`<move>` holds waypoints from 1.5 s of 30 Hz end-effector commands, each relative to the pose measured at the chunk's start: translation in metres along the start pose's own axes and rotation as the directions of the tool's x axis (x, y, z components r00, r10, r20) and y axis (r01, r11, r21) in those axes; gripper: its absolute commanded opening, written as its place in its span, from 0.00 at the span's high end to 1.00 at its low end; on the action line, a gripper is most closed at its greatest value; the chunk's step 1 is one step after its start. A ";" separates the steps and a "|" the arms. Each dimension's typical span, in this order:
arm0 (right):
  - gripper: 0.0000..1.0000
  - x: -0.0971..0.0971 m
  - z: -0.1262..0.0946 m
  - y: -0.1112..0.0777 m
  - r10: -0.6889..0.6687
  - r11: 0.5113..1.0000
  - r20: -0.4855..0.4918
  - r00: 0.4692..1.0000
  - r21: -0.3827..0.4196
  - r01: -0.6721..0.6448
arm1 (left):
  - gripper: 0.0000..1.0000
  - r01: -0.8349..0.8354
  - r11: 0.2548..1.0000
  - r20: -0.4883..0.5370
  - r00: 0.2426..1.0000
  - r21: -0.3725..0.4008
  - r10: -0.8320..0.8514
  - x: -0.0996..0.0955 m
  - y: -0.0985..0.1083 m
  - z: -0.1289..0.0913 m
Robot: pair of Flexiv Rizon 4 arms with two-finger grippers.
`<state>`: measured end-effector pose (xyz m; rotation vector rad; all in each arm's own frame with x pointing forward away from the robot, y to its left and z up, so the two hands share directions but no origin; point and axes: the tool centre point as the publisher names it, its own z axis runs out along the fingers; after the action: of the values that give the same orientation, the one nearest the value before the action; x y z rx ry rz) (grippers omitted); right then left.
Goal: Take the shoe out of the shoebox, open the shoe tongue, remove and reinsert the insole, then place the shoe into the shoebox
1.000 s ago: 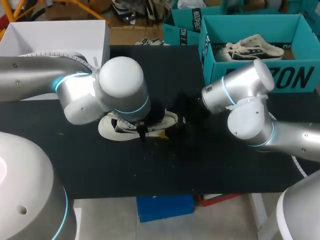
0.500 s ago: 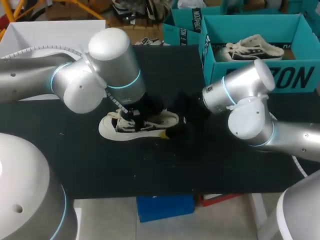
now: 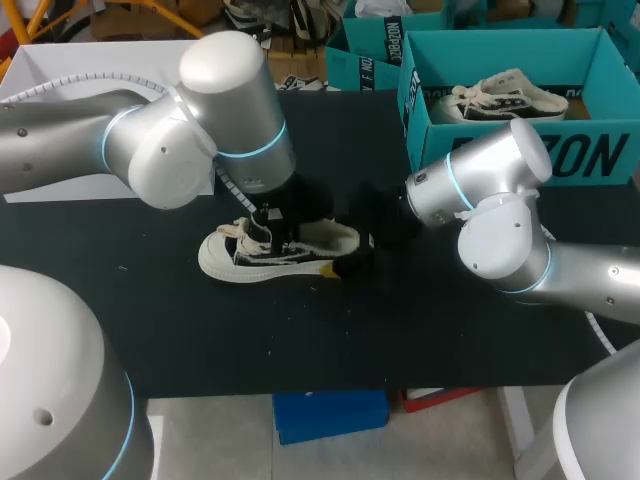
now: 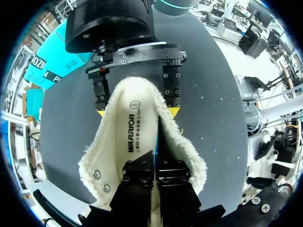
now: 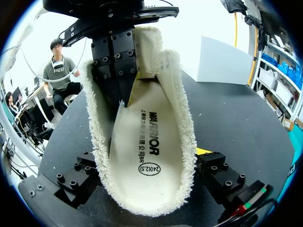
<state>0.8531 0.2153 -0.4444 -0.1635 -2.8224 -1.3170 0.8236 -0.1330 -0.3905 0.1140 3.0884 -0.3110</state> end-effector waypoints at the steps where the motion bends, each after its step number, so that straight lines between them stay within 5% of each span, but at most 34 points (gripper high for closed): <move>1: 1.00 -0.001 0.003 0.001 0.002 1.000 0.002 1.000 0.001 -0.002 | 1.00 0.004 1.000 0.002 1.000 0.009 -0.004 0.002 0.001 -0.002; 34: 1.00 -0.001 0.003 0.001 0.002 1.000 0.002 1.000 0.001 -0.002 | 1.00 0.036 0.995 0.022 0.999 0.090 -0.038 0.001 0.012 -0.021; 45: 1.00 -0.001 0.003 0.001 0.002 1.000 0.002 1.000 0.001 -0.002 | 1.00 -0.007 0.998 0.021 1.000 0.060 0.006 -0.002 -0.001 -0.002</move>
<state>0.8528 0.2170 -0.4445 -0.1641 -2.8219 -1.3172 0.8233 -0.1226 -0.3801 0.1082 3.0603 -0.4250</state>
